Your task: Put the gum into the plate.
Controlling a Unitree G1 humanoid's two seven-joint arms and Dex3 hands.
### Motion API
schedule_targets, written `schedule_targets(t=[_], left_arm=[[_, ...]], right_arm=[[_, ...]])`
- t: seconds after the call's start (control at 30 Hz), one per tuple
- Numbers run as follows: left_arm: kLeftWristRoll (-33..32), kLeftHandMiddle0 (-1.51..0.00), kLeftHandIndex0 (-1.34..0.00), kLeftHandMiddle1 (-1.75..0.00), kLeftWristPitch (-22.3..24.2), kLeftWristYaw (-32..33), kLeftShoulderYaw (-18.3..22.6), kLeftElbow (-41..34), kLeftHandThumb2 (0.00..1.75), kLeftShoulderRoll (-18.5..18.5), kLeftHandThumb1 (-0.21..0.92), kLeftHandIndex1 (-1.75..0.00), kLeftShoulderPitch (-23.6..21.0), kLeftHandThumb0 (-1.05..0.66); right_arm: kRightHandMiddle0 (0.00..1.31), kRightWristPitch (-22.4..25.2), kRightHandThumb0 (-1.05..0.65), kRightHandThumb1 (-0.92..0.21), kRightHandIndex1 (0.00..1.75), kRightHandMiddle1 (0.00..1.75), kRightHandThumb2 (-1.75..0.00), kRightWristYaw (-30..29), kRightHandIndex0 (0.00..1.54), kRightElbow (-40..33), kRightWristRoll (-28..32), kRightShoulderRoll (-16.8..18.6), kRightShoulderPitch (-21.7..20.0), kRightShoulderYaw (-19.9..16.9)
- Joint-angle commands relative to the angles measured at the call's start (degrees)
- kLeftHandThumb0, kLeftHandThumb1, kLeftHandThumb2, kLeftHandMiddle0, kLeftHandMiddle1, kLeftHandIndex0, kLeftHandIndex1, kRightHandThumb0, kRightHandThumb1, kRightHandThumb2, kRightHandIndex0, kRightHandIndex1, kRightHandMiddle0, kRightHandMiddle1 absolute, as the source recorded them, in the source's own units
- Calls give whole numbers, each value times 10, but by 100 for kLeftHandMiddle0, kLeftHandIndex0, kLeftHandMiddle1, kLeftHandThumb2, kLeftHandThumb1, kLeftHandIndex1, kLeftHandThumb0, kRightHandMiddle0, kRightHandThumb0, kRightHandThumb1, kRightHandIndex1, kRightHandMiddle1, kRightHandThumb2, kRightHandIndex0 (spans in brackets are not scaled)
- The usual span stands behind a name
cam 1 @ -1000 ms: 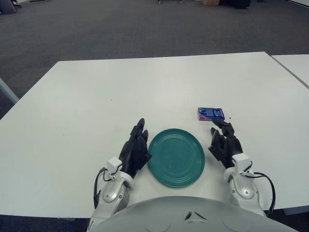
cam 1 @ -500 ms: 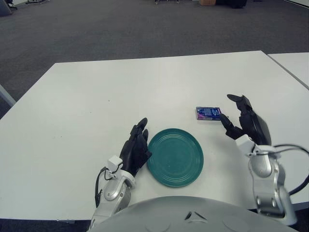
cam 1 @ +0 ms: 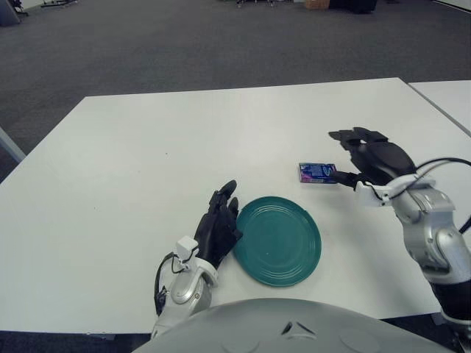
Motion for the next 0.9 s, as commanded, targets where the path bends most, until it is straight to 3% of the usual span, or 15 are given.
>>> schedule_targets(t=[0.0,0.37,0.6,0.87], left_arm=[[5,-23,0,-1,2,6,-12,-4,101,-2,92,-63,-5,-104],[5,-24,-1,-1,10,18,-23,-8,101,-4,92,-86,-7,-105],[5,-23,0,0,8,22,-28,-10,102,-5,92,-85,-7,-105],[7,-23,0,0,9,26,-30,-10,105,-3,92,-83,-9,-104]], right_arm=[[0,-17,-103,-92,0,9,-70,32,1,44,1,-11,-51,28],[3,-64,-105,-92,0,8,-80,59,0,77,-2,-33,-64,64],[0,-78,-105,-92,1,19,-83,58,5,119,4,-24,-80,84],[0,-95,-105,-92,2,19,-83,54,8,162,7,-19,-101,102]])
